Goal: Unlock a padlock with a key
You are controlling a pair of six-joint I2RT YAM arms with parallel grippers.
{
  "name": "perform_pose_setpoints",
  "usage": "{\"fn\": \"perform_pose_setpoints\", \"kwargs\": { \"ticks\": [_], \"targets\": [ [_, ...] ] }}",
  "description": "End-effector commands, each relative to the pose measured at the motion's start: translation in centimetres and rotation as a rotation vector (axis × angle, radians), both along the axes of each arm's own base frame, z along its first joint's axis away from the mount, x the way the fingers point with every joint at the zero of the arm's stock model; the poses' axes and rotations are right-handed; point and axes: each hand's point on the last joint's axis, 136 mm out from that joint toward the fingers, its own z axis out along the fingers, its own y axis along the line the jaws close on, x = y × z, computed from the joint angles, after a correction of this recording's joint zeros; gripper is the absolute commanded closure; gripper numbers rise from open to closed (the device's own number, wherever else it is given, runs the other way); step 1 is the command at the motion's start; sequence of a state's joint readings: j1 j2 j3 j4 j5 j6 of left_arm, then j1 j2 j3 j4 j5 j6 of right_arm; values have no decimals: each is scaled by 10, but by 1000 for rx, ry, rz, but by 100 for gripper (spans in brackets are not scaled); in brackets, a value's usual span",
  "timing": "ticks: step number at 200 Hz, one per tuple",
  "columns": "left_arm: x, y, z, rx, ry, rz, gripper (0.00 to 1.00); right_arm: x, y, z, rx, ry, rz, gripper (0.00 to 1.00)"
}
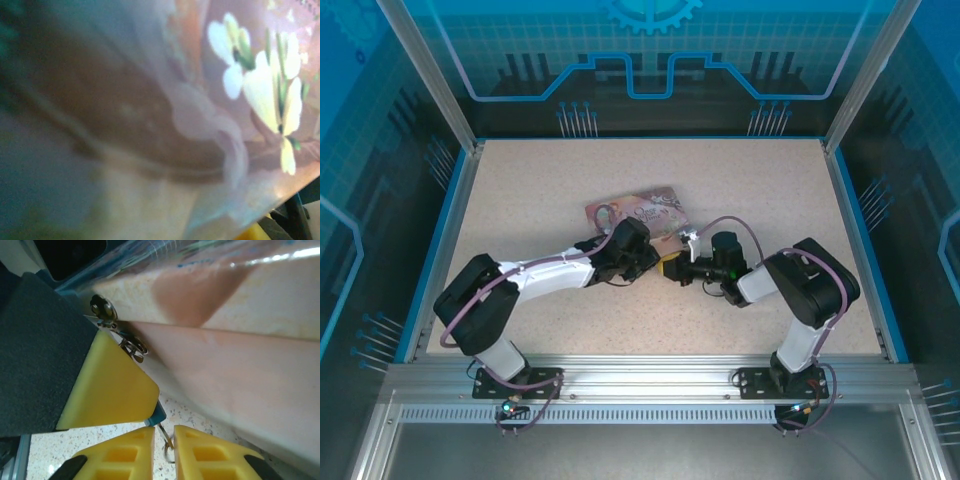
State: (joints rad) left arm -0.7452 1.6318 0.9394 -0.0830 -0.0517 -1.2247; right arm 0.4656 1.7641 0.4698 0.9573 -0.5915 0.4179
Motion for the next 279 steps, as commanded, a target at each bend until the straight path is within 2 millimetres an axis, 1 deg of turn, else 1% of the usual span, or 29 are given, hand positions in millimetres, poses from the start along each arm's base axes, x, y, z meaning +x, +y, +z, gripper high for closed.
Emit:
{"fn": "perform_pose_setpoints", "kwargs": {
  "ticks": [1,24,34,66,100,126,154,178,207,248,279],
  "targets": [
    [-4,3,-16,15,34,-9,98,6,4,10,17,-63,20,78],
    [-2,4,-20,18,39,-6,98,5,-2,7,14,-56,12,75],
    [-1,4,-21,18,38,-5,98,4,-6,6,11,-54,7,72],
    [0,3,-17,9,32,-9,99,-3,-18,6,19,-44,4,66],
    [-1,0,-16,-9,39,-21,98,-15,-20,11,44,-34,50,59],
    [-2,1,-16,-9,42,-28,98,-14,-23,4,44,-15,43,59],
    [-5,4,-21,10,47,-31,98,-11,-27,7,72,2,34,59],
    [-7,1,-22,-24,55,-26,98,-17,-27,7,61,1,46,57],
    [-4,-9,-14,-82,52,-31,98,-22,-29,-1,75,31,66,57],
    [-1,-17,1,-143,40,-30,98,-19,-22,0,163,117,73,58],
    [2,-23,10,-189,36,-37,98,-17,-23,-2,166,139,56,58]
  ]
}}
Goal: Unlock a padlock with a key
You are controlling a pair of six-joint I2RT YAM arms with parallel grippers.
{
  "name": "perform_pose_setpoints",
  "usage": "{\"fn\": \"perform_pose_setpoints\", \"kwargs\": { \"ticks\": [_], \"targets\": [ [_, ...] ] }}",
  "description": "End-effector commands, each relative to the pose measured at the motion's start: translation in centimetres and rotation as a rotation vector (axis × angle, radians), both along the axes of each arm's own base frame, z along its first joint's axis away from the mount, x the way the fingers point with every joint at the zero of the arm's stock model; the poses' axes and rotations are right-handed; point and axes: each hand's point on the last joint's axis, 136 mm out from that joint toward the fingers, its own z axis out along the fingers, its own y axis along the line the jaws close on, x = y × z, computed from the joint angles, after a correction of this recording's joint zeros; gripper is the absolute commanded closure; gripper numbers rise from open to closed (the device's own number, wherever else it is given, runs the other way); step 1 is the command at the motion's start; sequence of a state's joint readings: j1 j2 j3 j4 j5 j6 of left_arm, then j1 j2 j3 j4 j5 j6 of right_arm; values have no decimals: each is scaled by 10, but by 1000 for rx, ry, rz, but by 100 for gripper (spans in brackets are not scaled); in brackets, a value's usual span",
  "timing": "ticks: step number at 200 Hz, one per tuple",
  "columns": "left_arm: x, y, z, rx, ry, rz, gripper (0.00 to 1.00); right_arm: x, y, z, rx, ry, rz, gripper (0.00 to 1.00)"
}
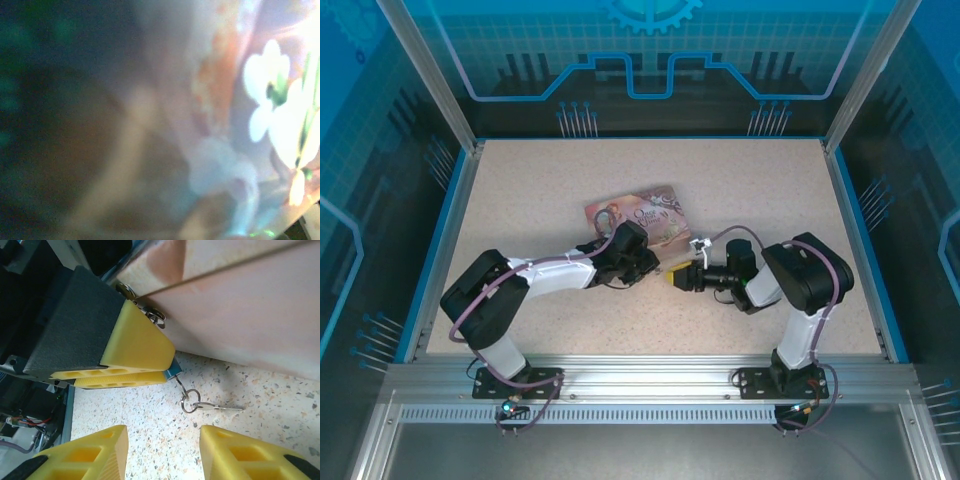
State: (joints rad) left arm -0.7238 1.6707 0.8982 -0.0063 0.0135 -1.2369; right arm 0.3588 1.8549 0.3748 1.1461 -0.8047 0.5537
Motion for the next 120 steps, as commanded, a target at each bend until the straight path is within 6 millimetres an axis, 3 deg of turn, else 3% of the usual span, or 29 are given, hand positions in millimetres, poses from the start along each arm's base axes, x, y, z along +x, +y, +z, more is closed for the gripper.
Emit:
{"fn": "perform_pose_setpoints", "kwargs": {
  "ticks": [1,120],
  "targets": [
    [4,-22,29,-151,-5,-21,98,5,1,12,46,-16,2,58],
    [6,-26,33,-188,-5,-18,99,26,7,7,79,19,-8,62]
  ]
}}
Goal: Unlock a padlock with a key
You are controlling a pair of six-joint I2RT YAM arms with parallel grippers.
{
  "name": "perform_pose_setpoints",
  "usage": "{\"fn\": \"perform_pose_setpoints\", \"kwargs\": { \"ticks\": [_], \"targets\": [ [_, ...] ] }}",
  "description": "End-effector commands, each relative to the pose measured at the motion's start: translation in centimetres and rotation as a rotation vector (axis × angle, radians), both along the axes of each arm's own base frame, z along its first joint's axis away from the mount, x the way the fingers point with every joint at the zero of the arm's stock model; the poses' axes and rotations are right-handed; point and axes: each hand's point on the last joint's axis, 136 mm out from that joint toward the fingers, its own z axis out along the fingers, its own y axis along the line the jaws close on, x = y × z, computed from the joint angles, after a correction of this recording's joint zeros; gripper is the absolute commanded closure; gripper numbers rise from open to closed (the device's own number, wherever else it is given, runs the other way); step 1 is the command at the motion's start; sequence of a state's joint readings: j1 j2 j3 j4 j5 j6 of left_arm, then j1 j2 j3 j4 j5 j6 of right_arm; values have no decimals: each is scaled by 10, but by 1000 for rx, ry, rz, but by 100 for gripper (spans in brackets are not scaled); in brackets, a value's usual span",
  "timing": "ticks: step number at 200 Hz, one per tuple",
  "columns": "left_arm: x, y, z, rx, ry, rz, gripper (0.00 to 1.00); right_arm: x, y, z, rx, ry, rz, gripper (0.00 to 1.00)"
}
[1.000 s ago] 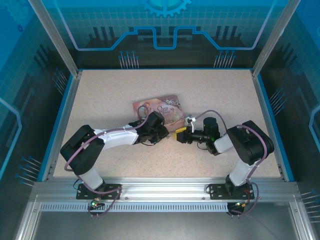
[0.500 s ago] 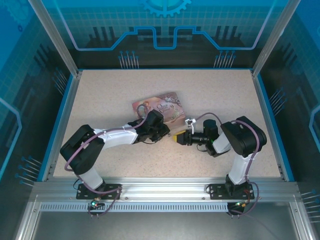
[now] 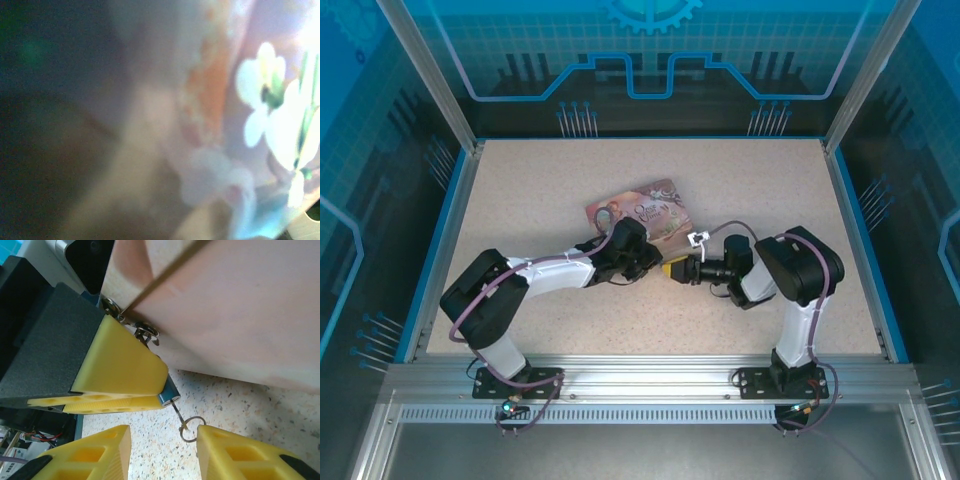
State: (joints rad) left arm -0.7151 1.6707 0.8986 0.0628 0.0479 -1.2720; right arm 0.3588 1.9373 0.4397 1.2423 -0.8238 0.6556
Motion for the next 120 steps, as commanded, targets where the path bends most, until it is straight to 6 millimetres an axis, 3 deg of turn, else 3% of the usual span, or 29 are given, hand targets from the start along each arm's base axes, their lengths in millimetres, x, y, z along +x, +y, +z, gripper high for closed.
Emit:
{"fn": "perform_pose_setpoints", "kwargs": {
  "ticks": [1,54,120],
  "targets": [
    [-1,-16,21,-107,11,-30,99,8,-1,2,19,-4,-3,62],
    [-2,-15,20,-106,11,-29,99,13,-4,-3,22,21,-31,65],
    [-1,-15,19,-106,16,-26,99,20,-3,7,64,28,-58,66]
  ]
}}
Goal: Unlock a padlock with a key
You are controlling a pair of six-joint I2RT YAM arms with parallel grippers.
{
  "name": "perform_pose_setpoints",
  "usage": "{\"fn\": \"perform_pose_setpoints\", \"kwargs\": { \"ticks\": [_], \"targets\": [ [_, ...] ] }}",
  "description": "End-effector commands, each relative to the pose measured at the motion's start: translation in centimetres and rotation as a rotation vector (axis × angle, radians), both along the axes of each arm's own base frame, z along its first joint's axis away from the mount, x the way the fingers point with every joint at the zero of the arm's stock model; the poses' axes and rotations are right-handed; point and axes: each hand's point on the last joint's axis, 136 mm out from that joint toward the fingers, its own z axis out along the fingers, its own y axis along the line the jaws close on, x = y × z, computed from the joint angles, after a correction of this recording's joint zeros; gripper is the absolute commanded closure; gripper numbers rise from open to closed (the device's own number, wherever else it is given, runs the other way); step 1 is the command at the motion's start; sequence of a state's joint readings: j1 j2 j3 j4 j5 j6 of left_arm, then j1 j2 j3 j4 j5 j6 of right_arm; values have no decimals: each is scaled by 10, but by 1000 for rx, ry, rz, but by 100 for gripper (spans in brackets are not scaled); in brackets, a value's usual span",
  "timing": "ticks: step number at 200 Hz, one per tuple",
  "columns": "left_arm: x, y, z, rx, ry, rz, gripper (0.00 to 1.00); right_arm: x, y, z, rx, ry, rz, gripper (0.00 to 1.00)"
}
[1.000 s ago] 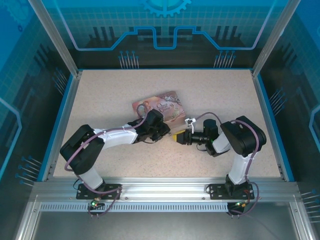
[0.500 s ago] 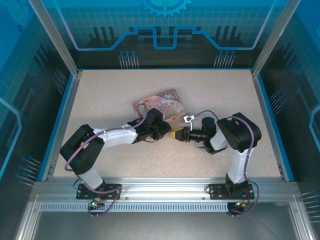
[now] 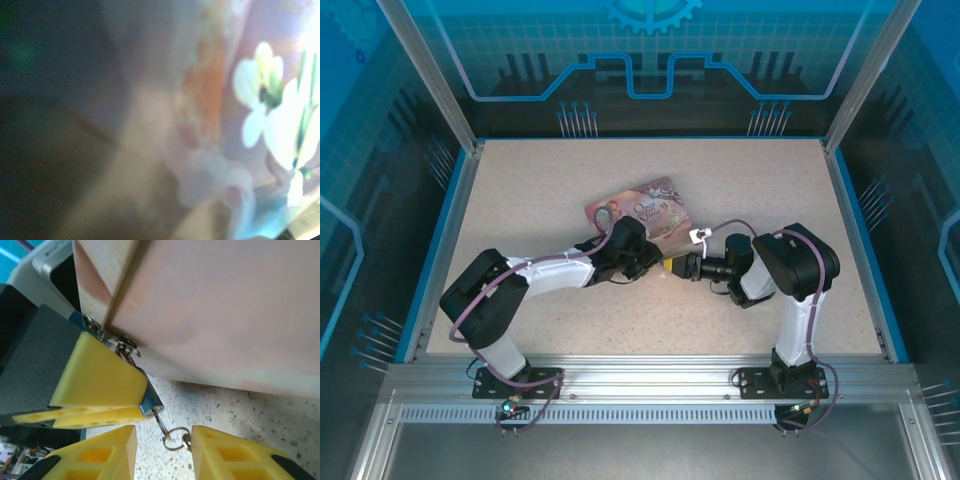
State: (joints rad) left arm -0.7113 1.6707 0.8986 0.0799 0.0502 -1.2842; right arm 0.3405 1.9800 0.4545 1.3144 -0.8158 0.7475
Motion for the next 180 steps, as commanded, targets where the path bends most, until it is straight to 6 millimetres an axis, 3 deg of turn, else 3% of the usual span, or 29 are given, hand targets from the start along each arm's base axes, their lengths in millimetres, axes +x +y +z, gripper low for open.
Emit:
{"fn": "perform_pose_setpoints", "kwargs": {
  "ticks": [1,180],
  "targets": [
    [-5,-14,15,-88,21,-37,100,8,1,6,26,-17,-16,66],
    [0,-18,20,-100,11,-33,100,7,14,2,33,25,14,76]
  ]
}}
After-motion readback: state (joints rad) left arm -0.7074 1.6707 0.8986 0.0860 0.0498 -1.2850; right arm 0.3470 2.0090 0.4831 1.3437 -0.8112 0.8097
